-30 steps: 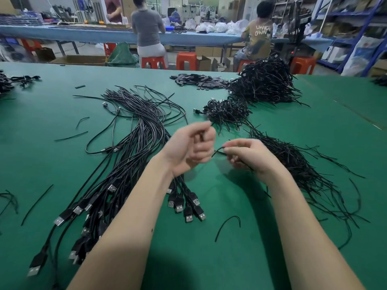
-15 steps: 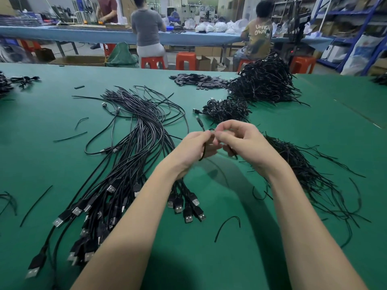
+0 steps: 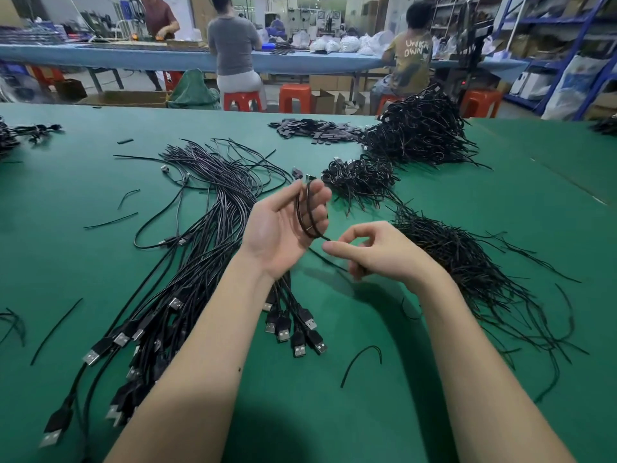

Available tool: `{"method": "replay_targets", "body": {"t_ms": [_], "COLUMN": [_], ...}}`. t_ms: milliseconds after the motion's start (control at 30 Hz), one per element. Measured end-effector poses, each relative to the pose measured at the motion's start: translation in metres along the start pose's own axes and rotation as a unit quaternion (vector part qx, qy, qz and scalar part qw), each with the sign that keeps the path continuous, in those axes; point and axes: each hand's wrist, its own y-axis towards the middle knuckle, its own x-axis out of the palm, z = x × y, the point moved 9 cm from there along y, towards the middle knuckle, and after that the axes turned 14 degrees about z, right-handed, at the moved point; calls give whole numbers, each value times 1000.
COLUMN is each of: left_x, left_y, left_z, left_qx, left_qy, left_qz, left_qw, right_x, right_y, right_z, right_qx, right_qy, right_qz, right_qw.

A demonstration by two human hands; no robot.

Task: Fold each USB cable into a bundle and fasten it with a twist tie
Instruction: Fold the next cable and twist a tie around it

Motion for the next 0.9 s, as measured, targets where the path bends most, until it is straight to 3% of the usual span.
{"method": "replay_targets", "body": {"t_ms": [100,200,300,433,533,700,767,833,900], "left_x": [1,14,20,15,8,-3,-5,-5,-9], "left_y": [-4,-14,-22,-18,-11,3,9,10,10], "left_z": [0,-3,-12,-23,-29,-23,-16,-3,10], "left_qx": [8,-14,-38,-28,-16,40,78,105,120], "left_qy": [75,122,236,439,525,566,511,357,197], "left_qz": [-9,-92,-145,-116,-97,-45,0,51,85], "left_qw": [997,988,960,890,846,822,856,927,969], "right_x": [-14,-28,-34,-41,-46,-60,-57,-42,-23], "right_y": [6,5,2,-1,-4,-12,-11,-9,-9], "right_z": [-4,-19,-31,-42,-48,-59,-64,-68,-69], "right_qx": [-56,-161,-222,-262,-258,-222,-218,-209,-194], "right_qy": [-48,-75,-66,-119,-147,-204,-152,-67,-30], "right_qz": [87,191,240,299,325,364,313,201,101], "right_qw": [993,965,943,910,898,881,912,955,975]}}
